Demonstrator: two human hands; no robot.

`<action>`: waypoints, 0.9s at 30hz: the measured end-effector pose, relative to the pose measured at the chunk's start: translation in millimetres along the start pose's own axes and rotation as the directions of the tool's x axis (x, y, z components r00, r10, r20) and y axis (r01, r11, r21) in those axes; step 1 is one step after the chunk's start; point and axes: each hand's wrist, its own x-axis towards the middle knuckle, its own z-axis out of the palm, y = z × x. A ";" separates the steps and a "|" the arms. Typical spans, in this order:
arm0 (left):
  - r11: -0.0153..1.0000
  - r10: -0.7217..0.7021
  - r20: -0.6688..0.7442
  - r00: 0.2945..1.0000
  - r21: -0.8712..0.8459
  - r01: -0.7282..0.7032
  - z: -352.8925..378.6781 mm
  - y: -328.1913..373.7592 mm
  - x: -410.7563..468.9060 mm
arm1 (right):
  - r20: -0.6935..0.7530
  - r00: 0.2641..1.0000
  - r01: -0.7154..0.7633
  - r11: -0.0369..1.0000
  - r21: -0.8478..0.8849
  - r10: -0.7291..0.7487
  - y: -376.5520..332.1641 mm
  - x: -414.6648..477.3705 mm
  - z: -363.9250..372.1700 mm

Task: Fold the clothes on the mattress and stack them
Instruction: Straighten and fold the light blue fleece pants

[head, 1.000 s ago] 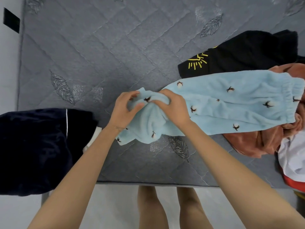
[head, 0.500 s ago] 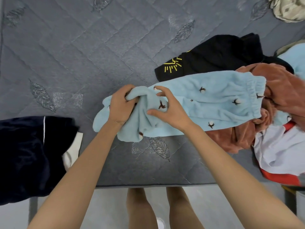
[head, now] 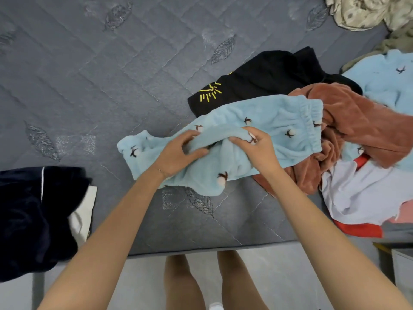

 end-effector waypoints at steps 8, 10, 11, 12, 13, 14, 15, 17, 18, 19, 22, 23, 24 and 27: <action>0.954 -0.116 0.127 0.985 0.290 0.075 68.8 -33.4 6.9 | -0.178 0.958 -0.230 0.973 0.006 0.227 24.3 -21.2 -55.2; 0.990 -0.126 0.179 0.976 0.078 0.114 91.9 -23.8 9.7 | -0.273 0.942 -0.199 0.980 0.019 0.196 30.3 -25.4 -66.4; 0.994 -0.108 0.183 0.977 0.016 0.107 102.8 -17.2 12.0 | -0.305 0.937 -0.178 0.984 0.003 0.170 33.2 -27.7 -73.6; 0.997 -0.083 0.178 0.981 0.006 0.083 112.4 -10.8 14.8 | -0.313 0.937 -0.172 0.985 -0.034 0.153 36.1 -30.1 -81.4; 0.998 -0.067 0.189 0.980 -0.001 0.068 120.8 -6.2 17.6 | -0.300 0.942 -0.184 0.979 -0.085 0.151 40.1 -32.7 -89.2; 0.998 -0.056 0.204 0.977 0.018 0.054 127.4 -2.1 19.8 | -0.274 0.948 -0.202 0.971 -0.130 0.160 44.8 -36.0 -95.6; 0.998 -0.053 0.212 0.976 0.052 0.043 132.1 -0.9 21.6 | -0.243 0.951 -0.230 0.961 -0.156 0.188 50.8 -39.6 -100.2; 0.994 -0.039 0.189 0.981 0.107 0.019 135.5 -5.5 23.4 | -0.184 0.950 -0.282 0.946 -0.162 0.252 63.3 -46.5 -102.8; 0.993 -0.032 0.154 0.988 0.118 0.013 133.8 -10.1 24.0 | -0.156 0.951 -0.292 0.939 -0.182 0.265 68.6 -49.3 -100.7; 0.993 -0.032 0.110 0.993 0.119 0.019 130.0 -14.4 24.6 | -0.122 0.956 -0.287 0.933 -0.217 0.265 73.2 -51.3 -97.1; 0.983 -0.020 -0.035 0.999 0.184 0.026 108.4 -27.7 26.7 | -0.083 0.967 -0.256 0.908 -0.331 0.242 82.3 -49.8 -79.4; 0.972 0.013 -0.083 0.996 0.233 0.007 98.3 -32.2 27.5 | -0.119 0.969 -0.246 0.892 -0.379 0.217 82.6 -46.9 -72.7; 0.961 0.050 -0.125 0.991 0.275 -0.014 87.3 -35.5 27.2 | -0.154 0.973 -0.222 0.872 -0.437 0.171 81.3 -43.0 -65.2; 0.924 0.137 -0.243 0.960 0.381 -0.035 51.6 -51.3 25.7 | -0.117 0.993 -0.066 0.821 -0.566 -0.002 70.9 -25.1 -35.9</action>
